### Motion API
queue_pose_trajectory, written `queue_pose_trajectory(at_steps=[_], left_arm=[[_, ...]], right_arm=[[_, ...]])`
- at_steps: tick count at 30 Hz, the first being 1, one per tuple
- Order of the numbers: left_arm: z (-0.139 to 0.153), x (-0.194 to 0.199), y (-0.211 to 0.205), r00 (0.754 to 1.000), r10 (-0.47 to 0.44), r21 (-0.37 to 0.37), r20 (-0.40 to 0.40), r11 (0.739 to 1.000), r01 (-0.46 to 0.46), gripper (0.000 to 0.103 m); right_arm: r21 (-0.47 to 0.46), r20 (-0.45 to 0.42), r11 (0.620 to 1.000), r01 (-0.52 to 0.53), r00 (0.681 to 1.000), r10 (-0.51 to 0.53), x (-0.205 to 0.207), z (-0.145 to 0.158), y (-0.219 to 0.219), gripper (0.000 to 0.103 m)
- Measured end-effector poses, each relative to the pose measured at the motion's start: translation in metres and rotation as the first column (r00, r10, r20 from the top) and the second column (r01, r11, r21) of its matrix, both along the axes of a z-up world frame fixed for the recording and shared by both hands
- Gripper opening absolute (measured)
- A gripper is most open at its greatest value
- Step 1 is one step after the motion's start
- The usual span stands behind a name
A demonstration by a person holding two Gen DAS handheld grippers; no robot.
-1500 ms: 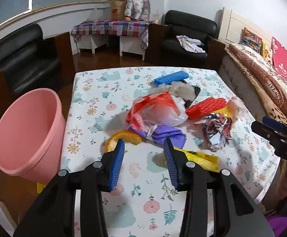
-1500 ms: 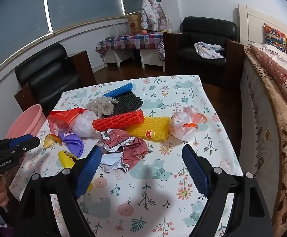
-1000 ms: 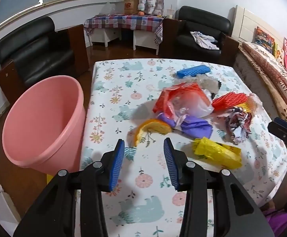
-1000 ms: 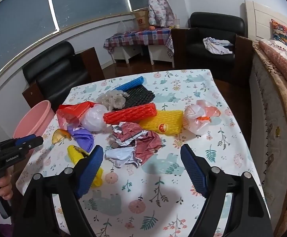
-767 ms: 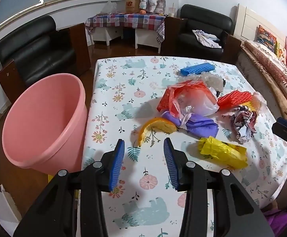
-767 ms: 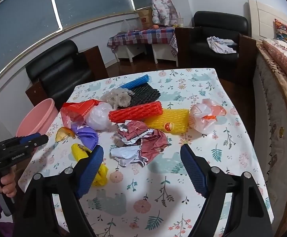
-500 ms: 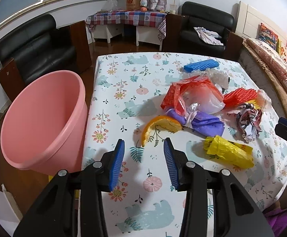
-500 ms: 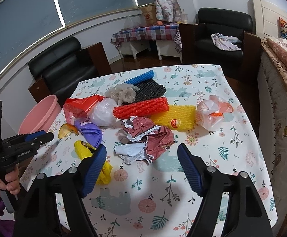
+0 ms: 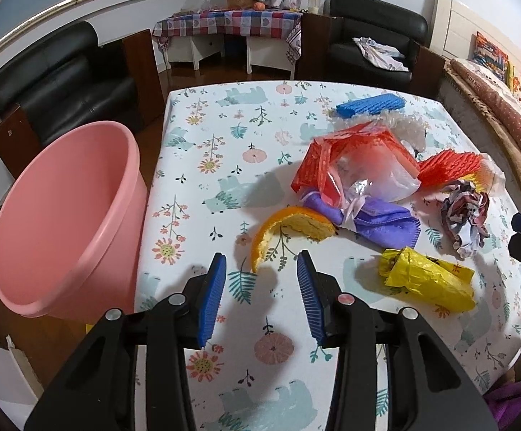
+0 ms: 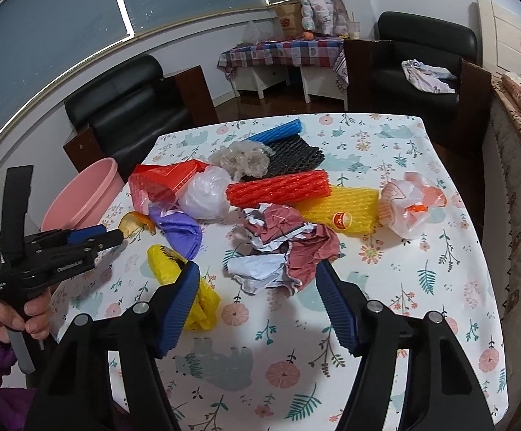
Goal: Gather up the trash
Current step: 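Grasp the orange peel with the left tool while the right tool grasps the yellow bag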
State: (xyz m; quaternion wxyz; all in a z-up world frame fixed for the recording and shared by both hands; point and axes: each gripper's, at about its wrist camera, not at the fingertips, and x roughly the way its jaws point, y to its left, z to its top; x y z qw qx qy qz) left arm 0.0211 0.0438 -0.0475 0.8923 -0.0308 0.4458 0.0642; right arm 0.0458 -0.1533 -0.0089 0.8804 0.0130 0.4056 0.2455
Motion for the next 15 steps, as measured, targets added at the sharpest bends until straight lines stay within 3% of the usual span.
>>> queue_pose_trajectory(at_steps=[15], left_arm=[[-0.009, 0.013, 0.004, 1.0, 0.017, -0.017, -0.025, 1.0, -0.017, 0.042]], right_arm=[[0.002, -0.023, 0.998, -0.067, 0.998, 0.067, -0.002, -0.004, 0.011, 0.067]])
